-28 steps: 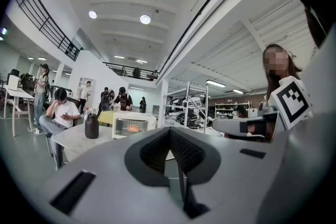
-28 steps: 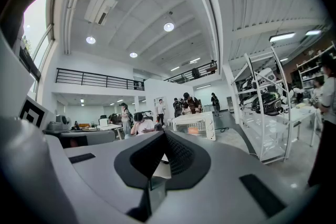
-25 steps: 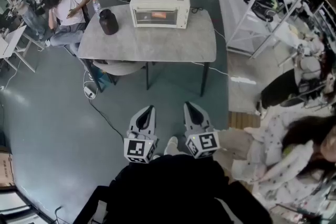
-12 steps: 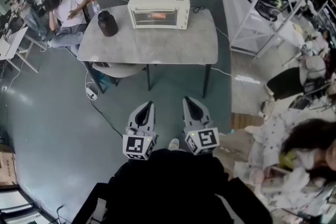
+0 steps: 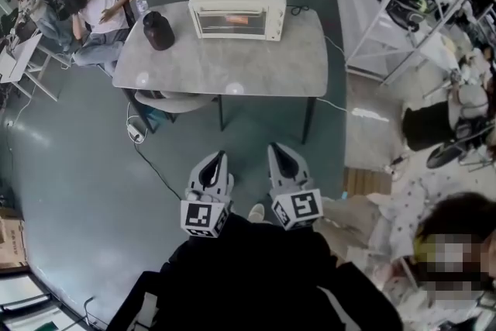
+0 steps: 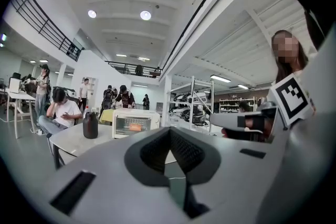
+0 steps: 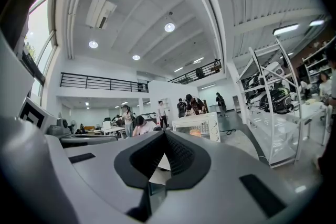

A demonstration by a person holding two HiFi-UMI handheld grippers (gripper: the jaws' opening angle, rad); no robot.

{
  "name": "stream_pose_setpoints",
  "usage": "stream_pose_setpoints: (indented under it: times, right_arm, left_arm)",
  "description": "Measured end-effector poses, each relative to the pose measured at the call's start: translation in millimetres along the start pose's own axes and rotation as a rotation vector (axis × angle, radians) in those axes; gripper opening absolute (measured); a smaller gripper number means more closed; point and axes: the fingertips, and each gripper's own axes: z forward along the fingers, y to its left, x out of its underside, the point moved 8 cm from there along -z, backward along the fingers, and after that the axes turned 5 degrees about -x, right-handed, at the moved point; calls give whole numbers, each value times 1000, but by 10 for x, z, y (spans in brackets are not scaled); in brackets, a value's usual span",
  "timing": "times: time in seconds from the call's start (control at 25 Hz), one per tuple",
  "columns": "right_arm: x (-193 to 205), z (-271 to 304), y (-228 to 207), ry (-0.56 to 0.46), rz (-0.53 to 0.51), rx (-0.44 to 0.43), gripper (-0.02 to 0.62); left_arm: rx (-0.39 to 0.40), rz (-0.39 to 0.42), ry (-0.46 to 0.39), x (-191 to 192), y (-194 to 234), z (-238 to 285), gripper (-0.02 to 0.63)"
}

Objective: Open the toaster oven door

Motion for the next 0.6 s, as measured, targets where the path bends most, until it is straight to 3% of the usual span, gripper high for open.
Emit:
stream_pose_setpoints:
  times: [0.4, 0.6]
  right_arm:
    - [1, 997, -521, 14, -7, 38, 3]
    - [-164, 1826, -768, 24, 0, 71, 3]
  left_arm:
    - [46, -24, -3, -15, 567, 1123, 3]
    - [100, -10, 2, -293, 1067, 1896, 3]
